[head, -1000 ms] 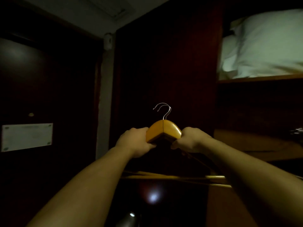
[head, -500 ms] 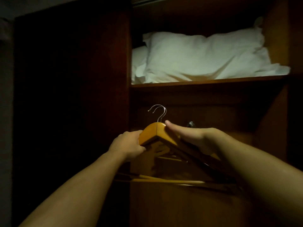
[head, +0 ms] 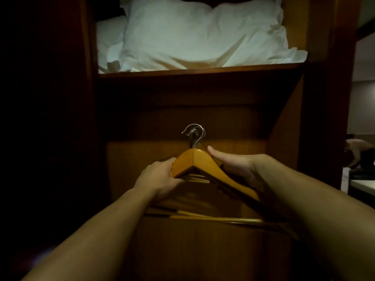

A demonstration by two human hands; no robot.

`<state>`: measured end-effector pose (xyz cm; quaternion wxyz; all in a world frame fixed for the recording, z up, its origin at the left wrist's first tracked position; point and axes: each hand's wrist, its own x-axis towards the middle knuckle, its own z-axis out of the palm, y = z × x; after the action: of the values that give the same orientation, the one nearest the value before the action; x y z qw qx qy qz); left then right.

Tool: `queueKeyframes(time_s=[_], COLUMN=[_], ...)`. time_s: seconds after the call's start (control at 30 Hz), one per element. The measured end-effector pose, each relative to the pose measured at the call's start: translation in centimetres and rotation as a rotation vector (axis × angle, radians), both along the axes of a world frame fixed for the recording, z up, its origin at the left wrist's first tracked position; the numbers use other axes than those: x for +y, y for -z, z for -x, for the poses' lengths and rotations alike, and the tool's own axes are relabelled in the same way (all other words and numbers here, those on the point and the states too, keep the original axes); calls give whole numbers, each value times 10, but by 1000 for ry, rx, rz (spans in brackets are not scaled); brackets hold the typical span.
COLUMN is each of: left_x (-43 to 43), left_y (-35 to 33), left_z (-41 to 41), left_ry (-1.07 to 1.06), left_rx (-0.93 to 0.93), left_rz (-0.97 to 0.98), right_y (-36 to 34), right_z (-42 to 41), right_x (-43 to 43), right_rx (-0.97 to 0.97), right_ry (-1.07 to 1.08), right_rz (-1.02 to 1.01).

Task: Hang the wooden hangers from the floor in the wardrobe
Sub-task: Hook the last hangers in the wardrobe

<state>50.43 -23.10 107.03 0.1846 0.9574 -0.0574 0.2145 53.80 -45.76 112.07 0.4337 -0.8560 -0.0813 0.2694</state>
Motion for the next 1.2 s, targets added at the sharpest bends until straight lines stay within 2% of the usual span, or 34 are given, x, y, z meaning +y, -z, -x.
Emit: queueKeyframes(time_s=[0.23,0.4,0.6,0.73,1.0,1.2], left_x=[9,29,39,43,47,44], left_y=[12,18,35,44,39,44], left_z=[-59,-112,-156,-175,-202,-208], left_ry=[-32,82,148,136,137,115], left_rx=[-141,-103,20,40,29,15], left_rz=[47,203,106,34,66,117], right_y=[8,10,11,15,23,35], right_z=[-70,-125,-173,-195,-232,-249], right_x=[12,31,42,51,56,58], right_rx=[-133,-375,-464,-470,-438,-427], right_ry=[-12,141,243,204,155,37], right_rz=[50,119,191,242,230,282])
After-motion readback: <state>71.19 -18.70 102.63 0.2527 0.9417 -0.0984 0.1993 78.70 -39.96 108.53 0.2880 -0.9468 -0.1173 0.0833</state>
